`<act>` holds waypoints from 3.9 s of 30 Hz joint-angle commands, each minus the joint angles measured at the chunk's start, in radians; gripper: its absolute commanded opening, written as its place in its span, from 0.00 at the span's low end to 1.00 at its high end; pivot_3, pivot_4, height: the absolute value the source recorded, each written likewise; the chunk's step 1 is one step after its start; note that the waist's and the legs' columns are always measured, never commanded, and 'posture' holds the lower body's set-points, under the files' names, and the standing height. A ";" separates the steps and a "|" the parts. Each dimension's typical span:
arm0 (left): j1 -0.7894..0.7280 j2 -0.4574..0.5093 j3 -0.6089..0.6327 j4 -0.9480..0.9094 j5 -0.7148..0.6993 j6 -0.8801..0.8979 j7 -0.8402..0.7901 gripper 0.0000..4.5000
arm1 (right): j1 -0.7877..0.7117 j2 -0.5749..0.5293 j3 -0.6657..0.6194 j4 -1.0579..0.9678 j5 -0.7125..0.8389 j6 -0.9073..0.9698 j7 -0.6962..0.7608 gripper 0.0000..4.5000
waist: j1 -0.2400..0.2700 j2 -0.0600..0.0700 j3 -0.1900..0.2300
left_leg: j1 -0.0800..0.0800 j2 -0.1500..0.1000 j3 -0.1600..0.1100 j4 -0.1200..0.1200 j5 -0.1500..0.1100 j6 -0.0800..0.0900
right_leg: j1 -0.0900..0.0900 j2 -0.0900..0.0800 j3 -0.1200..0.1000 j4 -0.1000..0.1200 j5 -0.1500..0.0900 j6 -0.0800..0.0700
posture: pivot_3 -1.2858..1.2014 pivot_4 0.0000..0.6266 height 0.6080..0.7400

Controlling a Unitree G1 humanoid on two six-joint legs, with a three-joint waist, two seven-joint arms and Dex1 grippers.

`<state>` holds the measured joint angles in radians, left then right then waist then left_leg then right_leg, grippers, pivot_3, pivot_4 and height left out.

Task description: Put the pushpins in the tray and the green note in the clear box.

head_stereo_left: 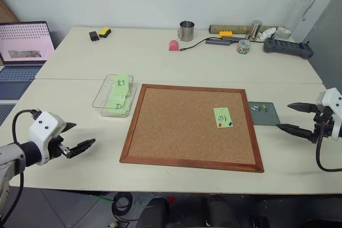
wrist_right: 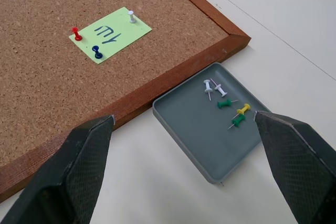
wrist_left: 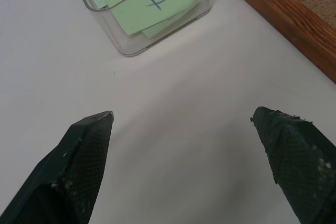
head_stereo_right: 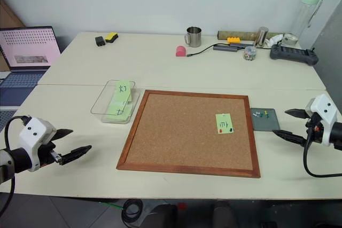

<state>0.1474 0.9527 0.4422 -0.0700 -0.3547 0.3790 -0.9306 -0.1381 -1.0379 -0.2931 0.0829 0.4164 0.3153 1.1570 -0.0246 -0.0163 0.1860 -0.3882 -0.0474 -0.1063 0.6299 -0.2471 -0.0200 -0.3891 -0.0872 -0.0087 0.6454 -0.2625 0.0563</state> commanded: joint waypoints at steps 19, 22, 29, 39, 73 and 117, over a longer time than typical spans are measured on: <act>-0.043 -0.009 -0.004 -0.021 -0.009 0.005 -0.015 1.00 | -0.021 0.012 -0.019 -0.018 -0.003 -0.017 -0.006 0.99 | -0.001 0.000 0.000 | 0.000 0.000 0.000 0.000 0.000 0.000 | 0.000 0.001 0.000 0.001 0.000 0.000 | 0.52 0.24 1.00; -0.072 -0.007 -0.015 -0.015 -0.009 0.000 -0.022 1.00 | -0.018 0.014 -0.022 -0.022 -0.001 -0.016 -0.009 0.99 | -0.001 0.000 0.000 | 0.000 0.000 0.000 0.000 0.000 0.000 | 0.000 0.001 0.000 0.001 0.000 0.000 | 0.52 0.24 1.00; -0.143 -0.001 -0.054 -0.013 -0.012 0.004 -0.040 1.00 | 0.007 0.017 -0.037 -0.048 0.007 -0.007 -0.017 0.99 | -0.001 0.000 0.000 | 0.001 0.000 0.001 0.001 0.000 0.000 | 0.000 0.003 0.000 0.001 0.000 0.000 | 0.52 0.24 1.00; -0.245 -0.025 -0.118 -0.048 -0.058 0.016 -0.087 0.83 | 0.058 0.029 -0.070 -0.125 0.033 0.029 -0.041 1.00 | -0.001 0.000 0.000 | 0.001 0.000 0.001 0.001 0.000 0.000 | 0.001 0.004 0.001 0.002 0.000 0.000 | 0.52 0.24 1.00; -0.617 -0.604 -0.721 0.341 0.208 -0.267 -0.023 0.01 | -0.439 0.376 0.399 0.117 -0.210 0.049 -0.217 1.00 | -0.001 0.001 -0.001 | -0.004 0.002 -0.001 0.015 0.001 0.000 | 0.000 0.011 0.003 0.004 0.009 0.002 | 0.52 0.24 1.00; -0.571 -0.611 -0.736 0.305 0.242 -0.237 -0.007 0.00 | -0.493 0.475 0.303 0.207 -0.163 0.031 -0.182 0.00 | -0.002 0.004 -0.002 | -0.003 0.002 0.000 0.016 0.001 0.000 | 0.001 0.011 0.005 0.005 0.010 0.003 | 0.52 0.24 1.00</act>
<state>-0.4450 0.3464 -0.2683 0.2349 -0.1316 0.1268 -0.9301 -0.6270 -0.5503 0.0572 0.3561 0.2085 0.3150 0.9757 -0.0270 -0.0126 0.1837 -0.3908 -0.0455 -0.1059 0.6455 -0.2464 -0.0204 -0.3884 -0.0760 -0.0034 0.6500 -0.2524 0.0590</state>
